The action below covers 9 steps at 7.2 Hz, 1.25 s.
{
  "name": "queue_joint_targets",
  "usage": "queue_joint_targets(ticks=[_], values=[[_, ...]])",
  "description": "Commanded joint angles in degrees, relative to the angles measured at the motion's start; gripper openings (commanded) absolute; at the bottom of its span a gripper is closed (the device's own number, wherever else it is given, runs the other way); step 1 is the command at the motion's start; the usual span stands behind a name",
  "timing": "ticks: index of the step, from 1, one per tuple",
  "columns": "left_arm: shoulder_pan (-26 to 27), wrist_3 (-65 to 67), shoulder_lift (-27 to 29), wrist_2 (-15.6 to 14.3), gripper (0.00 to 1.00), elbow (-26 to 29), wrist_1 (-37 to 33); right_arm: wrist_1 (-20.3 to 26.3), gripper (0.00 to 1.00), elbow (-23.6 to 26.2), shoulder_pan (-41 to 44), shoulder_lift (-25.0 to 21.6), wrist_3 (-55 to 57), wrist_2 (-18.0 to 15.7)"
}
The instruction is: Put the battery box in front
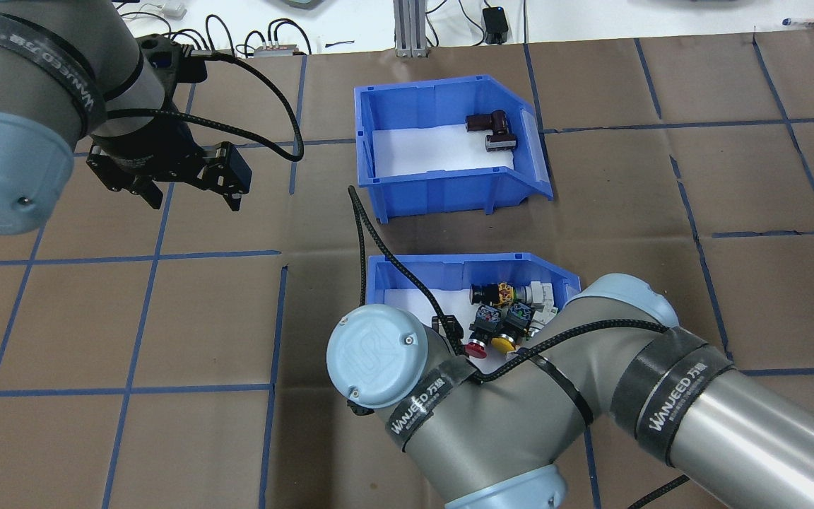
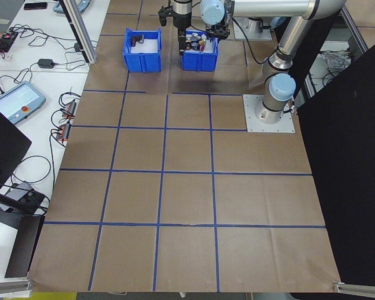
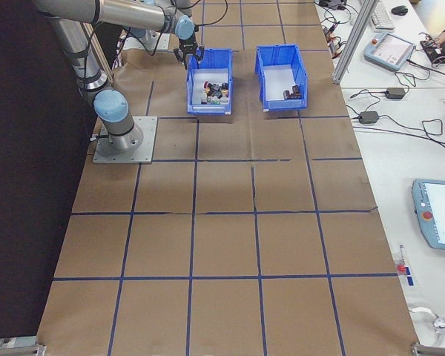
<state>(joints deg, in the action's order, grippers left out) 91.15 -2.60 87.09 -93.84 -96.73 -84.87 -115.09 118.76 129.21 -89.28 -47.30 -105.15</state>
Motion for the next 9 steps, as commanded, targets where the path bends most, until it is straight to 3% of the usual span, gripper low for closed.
queue_joint_targets(ticks=[1, 3, 4, 5, 7, 8, 9], values=[[0.17, -0.92, -0.86, -0.03, 1.00, -0.47, 0.32, 0.65, 1.00, 0.33, -2.02, -5.34, -0.34, -0.32], [1.05, 3.45, -0.70, 0.15, 1.00, 0.74, 0.23, 0.48, 1.00, 0.25, -9.19, -10.71, 0.18, 0.47], [1.14, 3.91, -1.65, 2.07, 1.00, 0.67, -0.38, 0.48, 1.00, -0.10, -14.81, -12.21, 0.88, 0.82], [1.14, 3.91, -1.83, 4.26, 1.00, 0.84, -0.39, 0.39, 1.00, -0.28, -20.44, -13.19, 4.20, 3.18], [1.14, 3.74, -2.54, 3.76, 1.00, -0.38, -0.47, -0.14, 1.00, -3.86, -30.73, -14.42, 17.78, 10.20], [1.05, 3.57, -2.10, 3.41, 1.00, -0.47, -0.47, 0.56, 1.00, -7.02, -35.56, -14.17, 22.55, 12.32], [1.05, 3.39, -2.10, 3.40, 1.00, -0.56, -0.47, 4.14, 1.00, -8.88, -39.18, -14.16, 26.60, 12.34]])
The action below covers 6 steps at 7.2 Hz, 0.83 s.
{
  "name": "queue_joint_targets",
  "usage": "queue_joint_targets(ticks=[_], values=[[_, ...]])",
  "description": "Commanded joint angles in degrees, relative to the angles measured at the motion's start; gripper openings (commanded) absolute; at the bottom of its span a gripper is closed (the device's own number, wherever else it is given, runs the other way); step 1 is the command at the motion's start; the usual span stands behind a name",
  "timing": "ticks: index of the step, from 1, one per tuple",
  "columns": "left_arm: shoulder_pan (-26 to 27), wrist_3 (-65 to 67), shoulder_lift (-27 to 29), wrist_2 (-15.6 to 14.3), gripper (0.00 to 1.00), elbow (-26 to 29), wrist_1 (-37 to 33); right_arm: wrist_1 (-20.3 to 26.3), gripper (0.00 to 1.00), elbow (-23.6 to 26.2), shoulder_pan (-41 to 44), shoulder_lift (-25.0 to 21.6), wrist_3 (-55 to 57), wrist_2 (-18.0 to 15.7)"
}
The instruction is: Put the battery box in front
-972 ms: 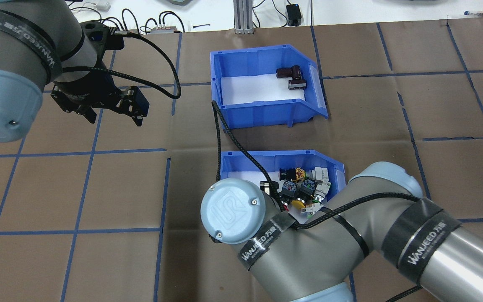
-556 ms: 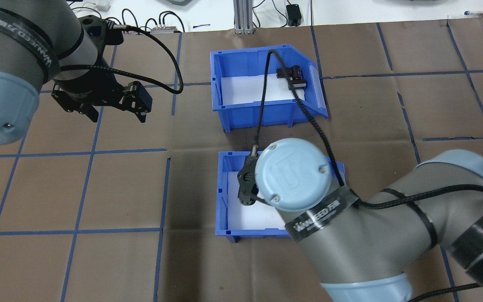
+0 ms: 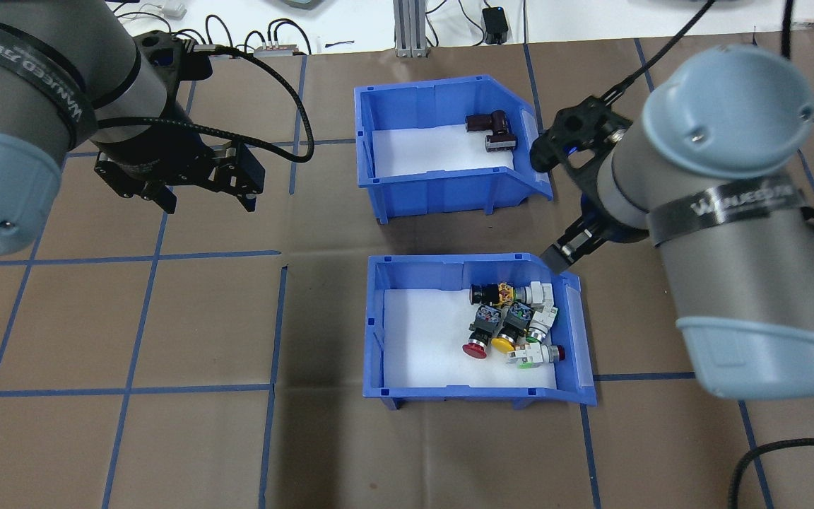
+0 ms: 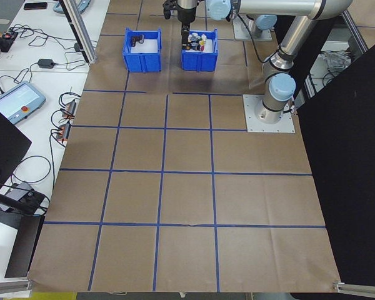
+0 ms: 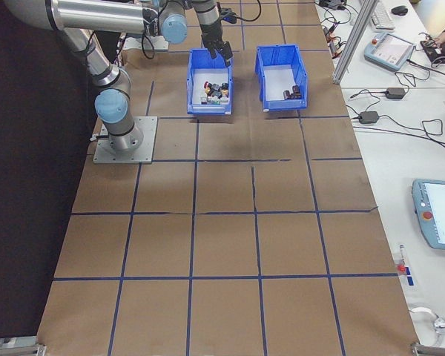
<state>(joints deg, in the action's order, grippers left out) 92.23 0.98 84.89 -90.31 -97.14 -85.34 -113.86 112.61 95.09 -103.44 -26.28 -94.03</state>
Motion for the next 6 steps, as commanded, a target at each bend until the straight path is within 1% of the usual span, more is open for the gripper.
queue_joint_targets(ticks=[1, 2, 3, 4, 5, 6], values=[[-0.04, -0.36, -0.16, -0.13, 1.00, -0.33, -0.09, 5.55, 1.00, -3.79, -6.66, 0.69, 10.76, 1.13], [-0.04, -0.36, 0.02, -0.13, 1.00, -0.41, -0.09, 8.45, 1.00, -4.68, -6.68, 2.00, 19.77, 1.13], [-0.12, -0.36, 0.10, -0.21, 1.00, -0.33, -0.01, 11.26, 1.00, -6.95, -6.59, 3.84, 25.17, 1.31], [-0.12, -0.45, 0.02, -0.21, 1.00, -0.24, -0.09, 17.12, 1.00, -10.71, -6.59, 6.03, 28.70, 1.57], [-0.12, -0.63, -0.50, -0.30, 1.00, -0.41, -0.18, 22.31, 1.00, -14.23, -6.41, 8.23, 32.48, 3.23], [-0.12, -0.63, -0.07, -0.30, 1.00, -0.42, -0.09, 22.97, 1.00, -15.13, -6.24, 9.12, 33.30, 3.50]])
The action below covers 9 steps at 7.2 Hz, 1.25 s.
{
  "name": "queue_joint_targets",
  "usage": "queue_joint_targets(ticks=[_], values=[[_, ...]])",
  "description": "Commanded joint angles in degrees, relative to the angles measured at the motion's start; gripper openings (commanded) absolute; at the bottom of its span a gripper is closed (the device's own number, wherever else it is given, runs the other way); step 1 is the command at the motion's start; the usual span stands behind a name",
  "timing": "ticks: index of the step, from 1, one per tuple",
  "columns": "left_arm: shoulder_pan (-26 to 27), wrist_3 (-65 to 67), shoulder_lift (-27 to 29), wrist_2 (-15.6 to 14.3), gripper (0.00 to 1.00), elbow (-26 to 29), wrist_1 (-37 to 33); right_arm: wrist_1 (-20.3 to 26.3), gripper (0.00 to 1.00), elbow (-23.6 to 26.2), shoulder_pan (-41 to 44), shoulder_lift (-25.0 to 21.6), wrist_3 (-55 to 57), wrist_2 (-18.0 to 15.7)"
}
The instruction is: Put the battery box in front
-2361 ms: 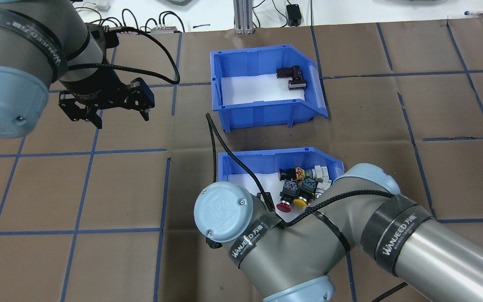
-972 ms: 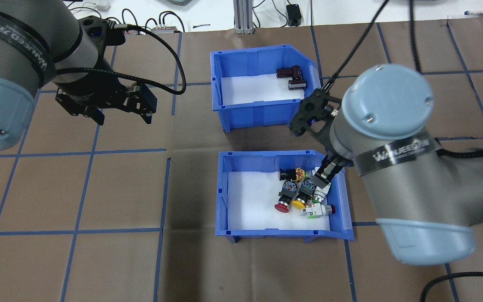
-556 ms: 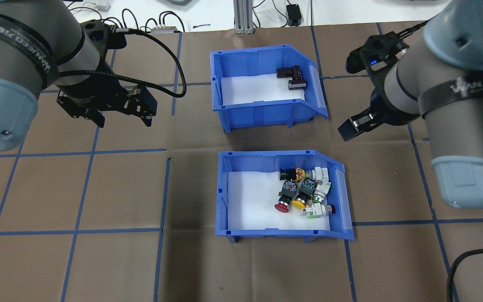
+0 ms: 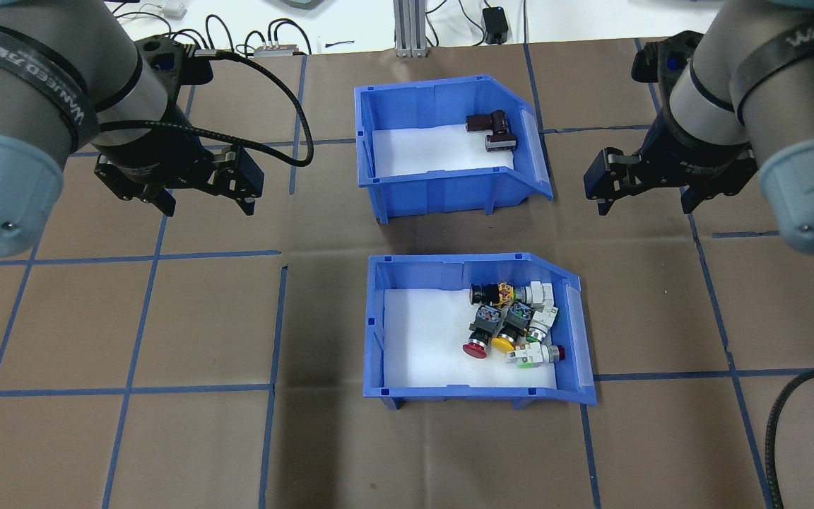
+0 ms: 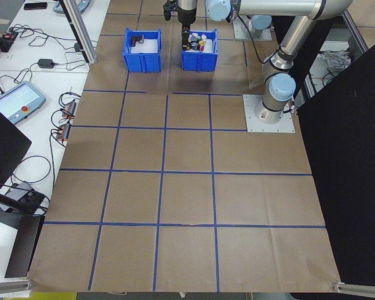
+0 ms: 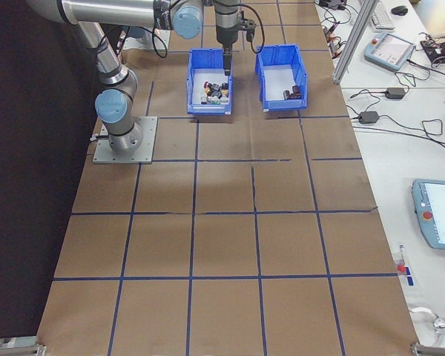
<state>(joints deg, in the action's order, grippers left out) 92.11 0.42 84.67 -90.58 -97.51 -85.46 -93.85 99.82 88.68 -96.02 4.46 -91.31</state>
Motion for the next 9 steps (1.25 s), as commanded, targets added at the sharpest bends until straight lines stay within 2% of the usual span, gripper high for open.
queue_joint_targets(ticks=[1, 9], values=[[0.00, -0.07, -0.20, -0.03, 1.00, -0.05, 0.03, 3.24, 1.00, -2.34, 0.27, 1.63, 2.57, 0.43], [-0.09, -0.07, 0.76, -0.82, 1.00, 0.91, -0.14, 2.98, 1.00, -3.84, 0.79, 2.59, 2.48, -0.01]])
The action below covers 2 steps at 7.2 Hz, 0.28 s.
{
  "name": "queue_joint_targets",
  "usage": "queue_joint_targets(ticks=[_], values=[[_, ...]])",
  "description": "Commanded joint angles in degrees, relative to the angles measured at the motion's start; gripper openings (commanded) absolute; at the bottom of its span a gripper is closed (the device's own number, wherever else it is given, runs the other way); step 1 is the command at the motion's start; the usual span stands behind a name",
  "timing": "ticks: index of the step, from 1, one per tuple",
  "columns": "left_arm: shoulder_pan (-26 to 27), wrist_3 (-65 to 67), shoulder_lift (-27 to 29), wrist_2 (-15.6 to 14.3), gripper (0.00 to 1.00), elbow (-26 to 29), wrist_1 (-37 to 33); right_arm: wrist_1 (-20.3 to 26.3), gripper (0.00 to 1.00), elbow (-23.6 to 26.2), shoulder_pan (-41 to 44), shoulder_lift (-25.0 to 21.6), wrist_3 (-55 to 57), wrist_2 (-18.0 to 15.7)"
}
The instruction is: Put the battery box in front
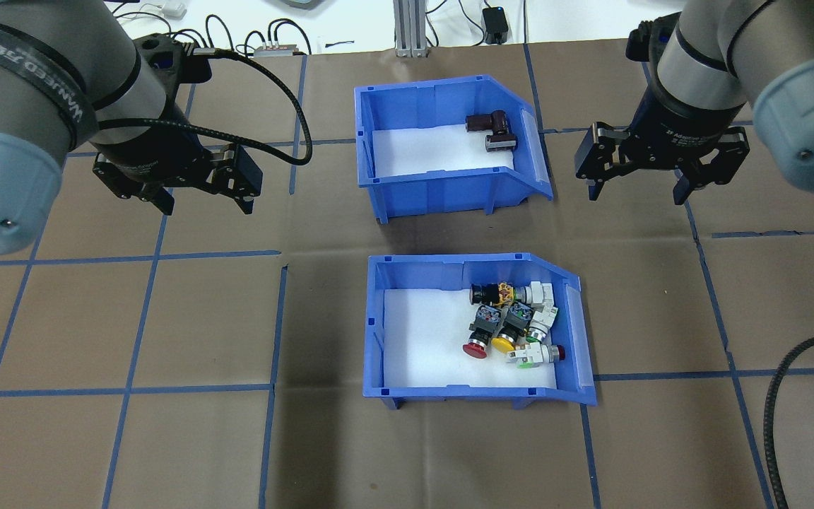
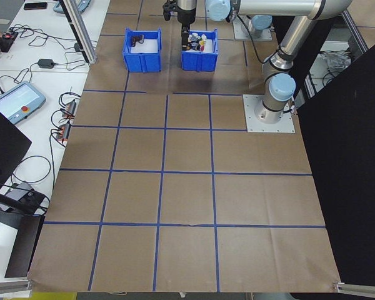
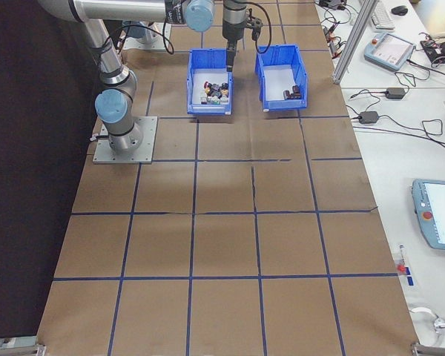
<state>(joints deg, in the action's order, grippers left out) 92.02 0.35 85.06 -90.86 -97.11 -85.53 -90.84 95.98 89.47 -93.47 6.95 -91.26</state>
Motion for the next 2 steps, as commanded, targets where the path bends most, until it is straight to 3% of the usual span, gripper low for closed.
queue_joint_targets(ticks=[1, 2], values=[[0.00, 0.00, -0.07, -1.59, 1.00, -0.09, 0.02, -0.04, 1.00, -0.01, 0.00, 0.05, 0.00, -0.06], [0.00, 0.00, 0.27, -1.60, 1.00, -0.01, 0.02, -0.04, 1.00, -0.01, 0.00, 0.05, 0.00, -0.06]])
